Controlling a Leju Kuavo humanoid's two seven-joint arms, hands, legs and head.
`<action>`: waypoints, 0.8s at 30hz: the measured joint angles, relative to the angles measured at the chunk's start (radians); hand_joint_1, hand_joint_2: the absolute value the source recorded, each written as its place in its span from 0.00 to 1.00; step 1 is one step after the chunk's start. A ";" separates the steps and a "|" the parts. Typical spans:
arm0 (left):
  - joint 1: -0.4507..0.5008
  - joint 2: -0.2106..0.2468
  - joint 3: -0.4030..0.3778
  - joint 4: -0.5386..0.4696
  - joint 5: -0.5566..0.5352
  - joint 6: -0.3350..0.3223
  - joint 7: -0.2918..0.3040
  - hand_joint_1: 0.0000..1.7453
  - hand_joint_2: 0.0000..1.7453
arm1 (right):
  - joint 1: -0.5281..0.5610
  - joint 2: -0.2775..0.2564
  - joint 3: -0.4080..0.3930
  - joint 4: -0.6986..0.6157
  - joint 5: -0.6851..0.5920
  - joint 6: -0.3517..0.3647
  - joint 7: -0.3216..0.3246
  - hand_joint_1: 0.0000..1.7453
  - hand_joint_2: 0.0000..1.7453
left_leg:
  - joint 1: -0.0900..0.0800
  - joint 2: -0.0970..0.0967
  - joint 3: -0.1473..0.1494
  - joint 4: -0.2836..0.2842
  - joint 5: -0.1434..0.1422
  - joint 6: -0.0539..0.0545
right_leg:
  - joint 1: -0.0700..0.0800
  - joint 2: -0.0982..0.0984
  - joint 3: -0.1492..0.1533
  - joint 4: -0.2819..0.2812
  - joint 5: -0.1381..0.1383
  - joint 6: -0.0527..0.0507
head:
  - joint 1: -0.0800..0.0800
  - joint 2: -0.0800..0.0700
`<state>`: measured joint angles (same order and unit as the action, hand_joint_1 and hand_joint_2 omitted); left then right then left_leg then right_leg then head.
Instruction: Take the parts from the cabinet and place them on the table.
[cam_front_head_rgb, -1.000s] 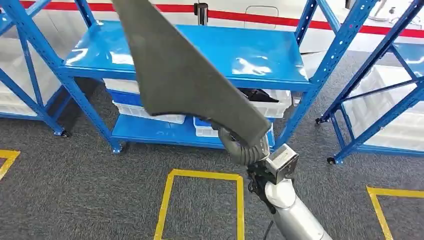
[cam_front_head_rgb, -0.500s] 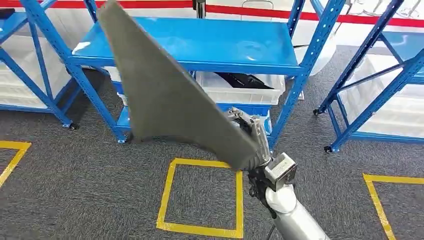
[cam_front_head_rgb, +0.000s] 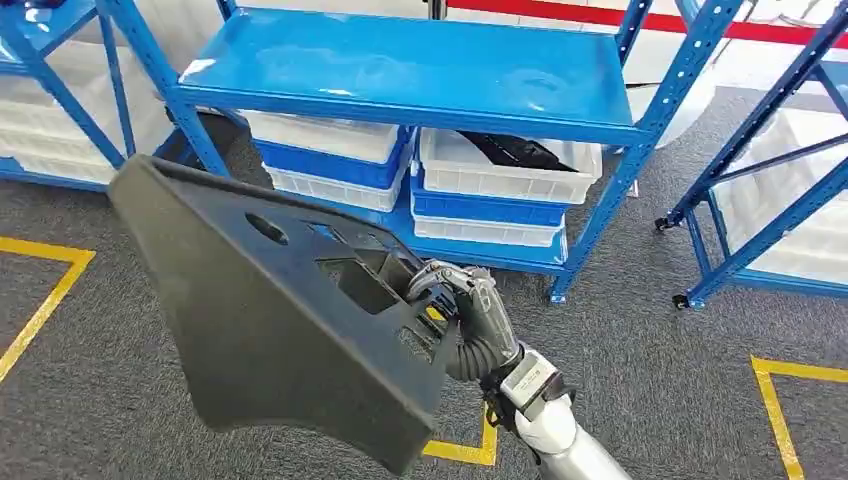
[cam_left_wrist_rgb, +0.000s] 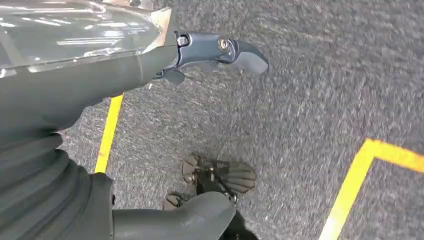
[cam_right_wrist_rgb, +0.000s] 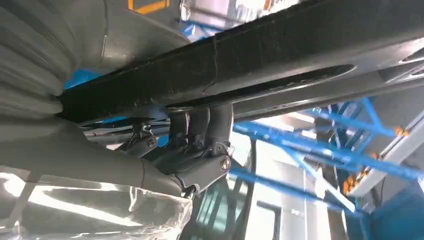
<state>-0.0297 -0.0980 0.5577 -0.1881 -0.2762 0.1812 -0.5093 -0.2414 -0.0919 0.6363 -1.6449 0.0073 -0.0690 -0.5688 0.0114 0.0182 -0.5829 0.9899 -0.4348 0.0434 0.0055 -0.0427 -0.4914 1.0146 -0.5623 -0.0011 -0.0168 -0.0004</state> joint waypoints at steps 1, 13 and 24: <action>-0.001 0.000 0.000 0.000 0.000 0.002 0.000 0.00 1.00 | 0.006 -0.001 0.002 0.002 0.002 0.001 -0.007 1.00 1.00 | 0.001 -0.005 -0.004 0.000 0.004 0.006 | -0.004 0.020 -0.031 0.060 -0.030 -0.004 | 0.000 0.000; 0.006 0.008 0.008 0.000 -0.003 -0.006 -0.008 0.00 1.00 | 0.109 -0.023 0.025 0.048 0.013 0.007 -0.060 1.00 1.00 | 0.027 -0.113 -0.061 0.032 0.030 -0.063 | -0.046 0.082 -0.040 0.026 0.033 0.040 | 0.003 0.000; 0.008 0.016 0.019 0.000 -0.011 -0.025 -0.015 0.00 1.00 | 0.172 -0.038 0.029 0.048 0.045 0.051 -0.121 1.00 1.00 | 0.004 0.026 -0.016 0.087 -0.038 -0.017 | -0.017 -0.023 -0.047 0.022 0.047 0.012 | 0.001 0.000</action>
<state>-0.0214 -0.0824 0.5768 -0.1885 -0.2873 0.1560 -0.5245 -0.0698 -0.1301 0.6653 -1.5965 0.0526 -0.0179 -0.6901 0.0151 0.0445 -0.5994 1.0773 -0.4725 0.0261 -0.0111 -0.0654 -0.5380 1.0366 -0.5158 0.0112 -0.0160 -0.0004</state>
